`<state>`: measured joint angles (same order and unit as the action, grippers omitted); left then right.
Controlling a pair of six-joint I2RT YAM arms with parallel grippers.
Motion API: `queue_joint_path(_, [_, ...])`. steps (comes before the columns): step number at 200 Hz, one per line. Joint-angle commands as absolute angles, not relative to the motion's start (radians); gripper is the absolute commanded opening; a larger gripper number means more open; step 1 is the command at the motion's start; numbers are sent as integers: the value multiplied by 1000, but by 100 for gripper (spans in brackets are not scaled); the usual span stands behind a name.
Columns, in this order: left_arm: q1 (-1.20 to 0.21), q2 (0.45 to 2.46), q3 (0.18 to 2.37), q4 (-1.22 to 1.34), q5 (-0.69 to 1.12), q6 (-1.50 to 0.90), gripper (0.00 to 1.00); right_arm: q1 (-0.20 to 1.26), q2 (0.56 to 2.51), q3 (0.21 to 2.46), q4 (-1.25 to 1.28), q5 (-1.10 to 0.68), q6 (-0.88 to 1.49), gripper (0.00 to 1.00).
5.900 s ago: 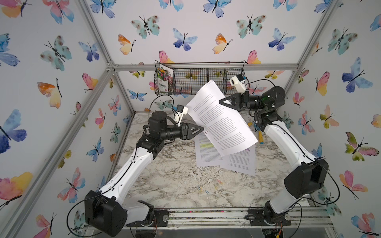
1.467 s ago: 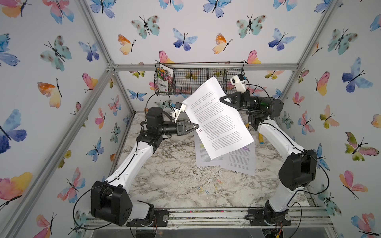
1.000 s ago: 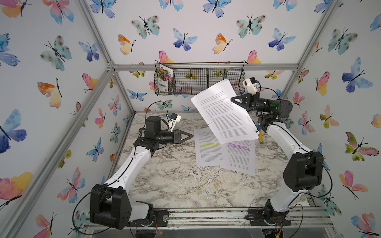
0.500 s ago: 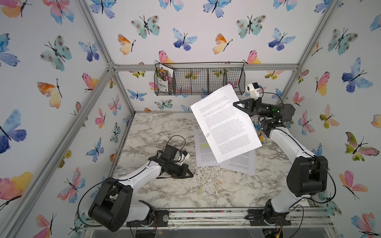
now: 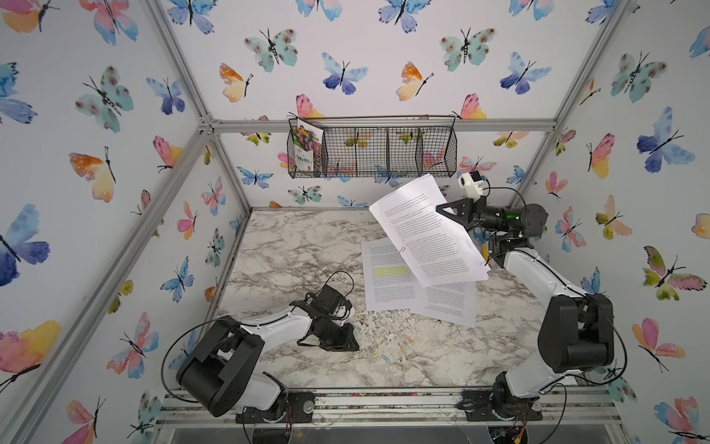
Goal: Unclip the paperclips from the documents
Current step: Place the paper clip at the center of the board.
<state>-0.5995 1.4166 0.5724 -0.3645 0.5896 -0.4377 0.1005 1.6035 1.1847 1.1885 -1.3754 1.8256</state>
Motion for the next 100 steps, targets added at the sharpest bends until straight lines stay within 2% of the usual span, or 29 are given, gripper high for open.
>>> queue_joint_path(1, [-602, 1398, 588, -406, 518, -449, 36, 104, 1553, 1177, 1185, -1393, 1778, 2])
queue_joint_path(26, [-602, 1371, 614, -448, 493, -448, 37, 104, 1531, 1191, 1060, -1406, 1687, 2])
queue_joint_path(34, [-601, 1363, 625, -462, 492, -447, 42, 104, 1523, 1199, 1005, -1410, 1647, 2])
queue_joint_path(60, [-601, 1337, 683, -501, 493, -417, 42, 107, 1501, 1239, 834, -1412, 1536, 2])
queue_joint_path(100, [-599, 1216, 812, -510, 320, -326, 43, 139, 1496, 1318, 755, -1422, 1516, 2])
